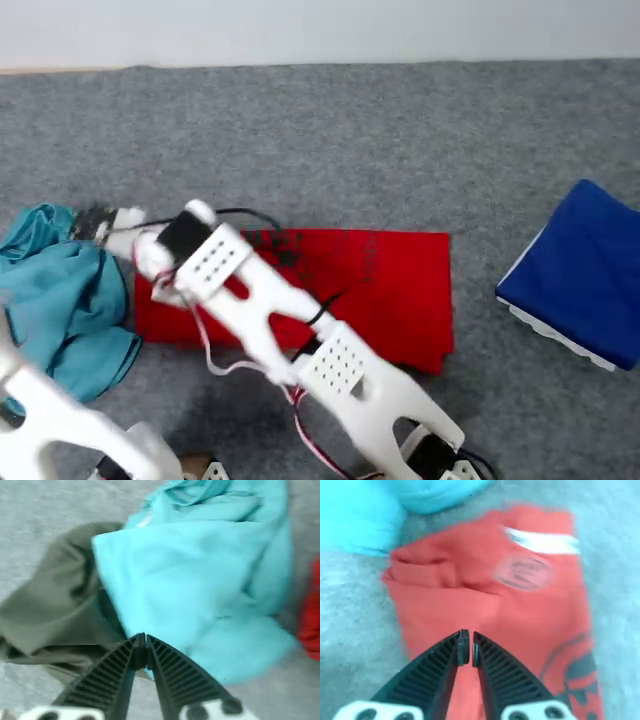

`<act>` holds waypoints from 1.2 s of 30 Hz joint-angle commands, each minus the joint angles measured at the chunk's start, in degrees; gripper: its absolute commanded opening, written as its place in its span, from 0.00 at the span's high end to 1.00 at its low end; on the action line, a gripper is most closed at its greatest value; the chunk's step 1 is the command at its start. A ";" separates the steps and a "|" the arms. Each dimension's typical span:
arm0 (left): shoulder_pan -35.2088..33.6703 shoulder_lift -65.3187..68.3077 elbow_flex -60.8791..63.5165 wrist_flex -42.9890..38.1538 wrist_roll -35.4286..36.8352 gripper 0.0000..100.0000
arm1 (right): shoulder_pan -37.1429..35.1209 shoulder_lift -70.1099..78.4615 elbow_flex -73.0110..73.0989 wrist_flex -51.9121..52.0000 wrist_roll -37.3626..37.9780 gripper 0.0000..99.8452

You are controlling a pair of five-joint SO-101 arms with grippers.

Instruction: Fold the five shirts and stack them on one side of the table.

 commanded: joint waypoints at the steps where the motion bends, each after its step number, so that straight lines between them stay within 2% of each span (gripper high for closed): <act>1: 5.71 -1.67 -4.97 5.54 6.59 0.99 | 5.23 -6.99 -2.11 2.59 -3.69 0.98; 7: 16.62 -5.36 -7.87 11.08 13.45 0.99 | 10.68 -19.03 9.58 2.59 -8.44 0.98; 14: 27.87 -24.26 0.92 7.74 15.30 0.99 | 17.98 -36.18 33.05 2.51 -13.54 0.98; 23: 32.35 -39.65 19.38 1.41 15.30 0.98 | 27.74 -50.24 48.53 2.42 -22.51 0.97; 29: 35.60 -43.43 28.18 0.88 15.12 0.89 | 35.30 -56.31 57.58 2.42 -29.36 0.97; 36: 40.44 -44.13 36.62 -6.24 14.95 0.88 | 38.55 -60.18 65.67 2.42 -31.65 0.97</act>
